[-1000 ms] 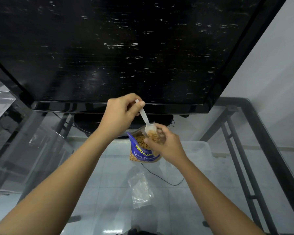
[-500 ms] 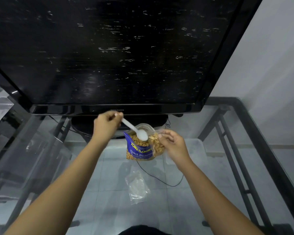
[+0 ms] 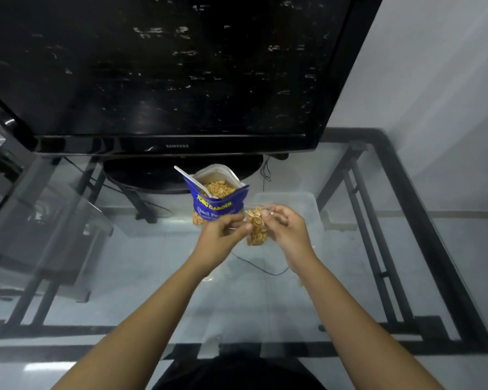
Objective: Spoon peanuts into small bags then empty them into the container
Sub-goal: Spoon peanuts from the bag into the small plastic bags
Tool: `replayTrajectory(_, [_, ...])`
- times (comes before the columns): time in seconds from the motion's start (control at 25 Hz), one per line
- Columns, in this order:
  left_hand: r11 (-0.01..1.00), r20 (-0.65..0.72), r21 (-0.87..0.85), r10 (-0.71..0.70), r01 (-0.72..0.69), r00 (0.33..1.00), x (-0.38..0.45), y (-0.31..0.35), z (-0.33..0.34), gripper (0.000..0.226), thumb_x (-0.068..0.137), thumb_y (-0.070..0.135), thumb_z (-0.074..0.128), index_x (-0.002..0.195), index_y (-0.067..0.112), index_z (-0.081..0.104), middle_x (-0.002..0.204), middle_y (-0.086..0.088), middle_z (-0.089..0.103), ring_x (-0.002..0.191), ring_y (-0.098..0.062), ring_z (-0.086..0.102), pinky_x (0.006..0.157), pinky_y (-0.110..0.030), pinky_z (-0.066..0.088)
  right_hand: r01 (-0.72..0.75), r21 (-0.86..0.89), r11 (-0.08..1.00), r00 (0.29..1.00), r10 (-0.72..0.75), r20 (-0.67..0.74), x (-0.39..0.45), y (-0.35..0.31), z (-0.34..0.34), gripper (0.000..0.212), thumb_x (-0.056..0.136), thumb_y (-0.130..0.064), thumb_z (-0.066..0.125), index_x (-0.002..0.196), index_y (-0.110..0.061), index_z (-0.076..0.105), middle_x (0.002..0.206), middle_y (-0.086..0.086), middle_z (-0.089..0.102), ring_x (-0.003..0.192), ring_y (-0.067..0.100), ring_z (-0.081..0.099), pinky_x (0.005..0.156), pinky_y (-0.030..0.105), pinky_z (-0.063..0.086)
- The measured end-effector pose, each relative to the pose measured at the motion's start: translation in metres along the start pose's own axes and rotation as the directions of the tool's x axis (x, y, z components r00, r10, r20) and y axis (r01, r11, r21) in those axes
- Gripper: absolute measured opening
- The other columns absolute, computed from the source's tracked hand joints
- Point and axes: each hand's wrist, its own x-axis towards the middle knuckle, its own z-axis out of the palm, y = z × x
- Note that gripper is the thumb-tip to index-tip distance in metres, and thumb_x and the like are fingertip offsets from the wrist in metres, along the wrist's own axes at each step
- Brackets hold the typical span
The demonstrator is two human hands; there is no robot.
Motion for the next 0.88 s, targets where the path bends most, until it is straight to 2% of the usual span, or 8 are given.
replayTrajectory(0.08, [0.997, 0.008, -0.068, -0.044, 0.045, 0.999, -0.001, -0.013, 0.021, 0.016, 0.084, 0.015, 0.066, 0.099, 0.009, 0.069, 0.082, -0.004, 0.069, 0.077, -0.012, 0.064, 0.078, -0.028, 0.053, -0.030, -0.024, 0.999, 1.000, 0.030, -0.008, -0.004, 0.012, -0.015, 0.019, 0.088, -0.018, 0.062, 0.103, -0.008, 0.063, 0.099, 0.010, 0.070, 0.089, 0.019, 0.067, 0.080, 0.033, 0.056])
replayTrajectory(0.2, [0.978, 0.026, -0.138, -0.152, 0.154, 0.988, -0.003, -0.030, 0.043, 0.005, 0.085, 0.010, 0.064, 0.086, 0.011, 0.069, 0.074, -0.008, 0.065, 0.070, -0.016, 0.061, 0.073, -0.025, 0.055, -0.032, -0.221, 0.975, 0.999, 0.022, -0.046, -0.006, 0.034, -0.041, 0.017, 0.089, -0.026, 0.059, 0.104, -0.020, 0.065, 0.106, 0.002, 0.069, 0.098, 0.016, 0.065, 0.089, 0.035, 0.053])
replayTrajectory(0.36, [0.937, 0.069, -0.101, -0.330, 0.335, 0.942, -0.011, -0.068, 0.080, 0.006, 0.085, 0.009, 0.064, 0.084, 0.010, 0.069, 0.076, -0.010, 0.065, 0.075, -0.022, 0.062, 0.075, -0.029, 0.056, -0.046, -0.584, 0.810, 0.998, 0.012, -0.061, -0.016, 0.067, -0.076, 0.023, 0.090, -0.023, 0.057, 0.109, -0.013, 0.066, 0.107, 0.003, 0.069, 0.087, 0.007, 0.060, 0.072, 0.001, 0.042])
replayTrajectory(0.48, [0.933, 0.011, 0.011, -0.361, 0.361, 0.933, -0.011, -0.084, 0.099, 0.007, 0.086, 0.008, 0.063, 0.087, 0.007, 0.070, 0.074, -0.008, 0.065, 0.074, -0.021, 0.061, 0.077, -0.032, 0.056, -0.079, -0.665, 0.743, 0.997, 0.074, -0.035, -0.021, 0.083, -0.089, 0.029, 0.092, -0.019, 0.055, 0.118, -0.011, 0.061, 0.114, 0.006, 0.067, 0.100, 0.014, 0.061, 0.081, 0.008, 0.039])
replayTrajectory(0.6, [0.941, -0.051, 0.194, -0.273, 0.278, 0.961, -0.008, -0.087, 0.108, 0.012, 0.087, 0.013, 0.062, 0.089, 0.004, 0.070, 0.073, -0.008, 0.066, 0.071, -0.022, 0.062, 0.073, -0.029, 0.053, -0.086, -0.652, 0.753, 0.996, 0.083, -0.035, -0.029, 0.093, -0.103, 0.033, 0.091, -0.009, 0.053, 0.123, -0.008, 0.057, 0.115, 0.009, 0.064, 0.104, 0.018, 0.061, 0.091, 0.016, 0.042])
replayTrajectory(0.76, [0.908, -0.167, 0.400, -0.063, 0.127, 0.984, -0.014, -0.091, 0.111, 0.020, 0.087, 0.016, 0.062, 0.103, 0.004, 0.064, 0.088, -0.008, 0.064, 0.072, -0.021, 0.061, 0.066, -0.024, 0.045, 0.097, -0.785, 0.611, 0.991, -0.128, 0.022, -0.047, 0.106, -0.118, 0.038, 0.089, -0.007, 0.054, 0.127, -0.010, 0.054, 0.127, 0.009, 0.054, 0.112, 0.020, 0.054, 0.096, 0.019, 0.039])
replayTrajectory(0.8, [0.894, -0.173, 0.444, 0.029, 0.052, 0.984, -0.017, -0.094, 0.110, 0.026, 0.087, 0.016, 0.061, 0.110, 0.004, 0.061, 0.097, -0.009, 0.061, 0.076, -0.020, 0.060, 0.068, -0.025, 0.047, 0.133, -0.811, 0.569, 0.987, -0.150, 0.056, -0.051, 0.109, -0.119, 0.040, 0.090, -0.008, 0.053, 0.130, -0.011, 0.051, 0.133, 0.009, 0.050, 0.119, 0.020, 0.049, 0.099, 0.019, 0.035])
replayTrajectory(0.88, [0.826, -0.059, 0.543, 0.218, -0.152, 0.974, -0.023, -0.105, 0.110, 0.032, 0.086, 0.015, 0.063, 0.117, 0.005, 0.060, 0.111, -0.014, 0.059, 0.087, -0.025, 0.062, 0.073, -0.031, 0.054, 0.170, -0.856, 0.489, 0.983, -0.143, 0.114, -0.055, 0.114, -0.119, 0.043, 0.093, -0.011, 0.050, 0.135, -0.010, 0.045, 0.143, 0.009, 0.043, 0.129, 0.020, 0.041, 0.105, 0.020, 0.027])
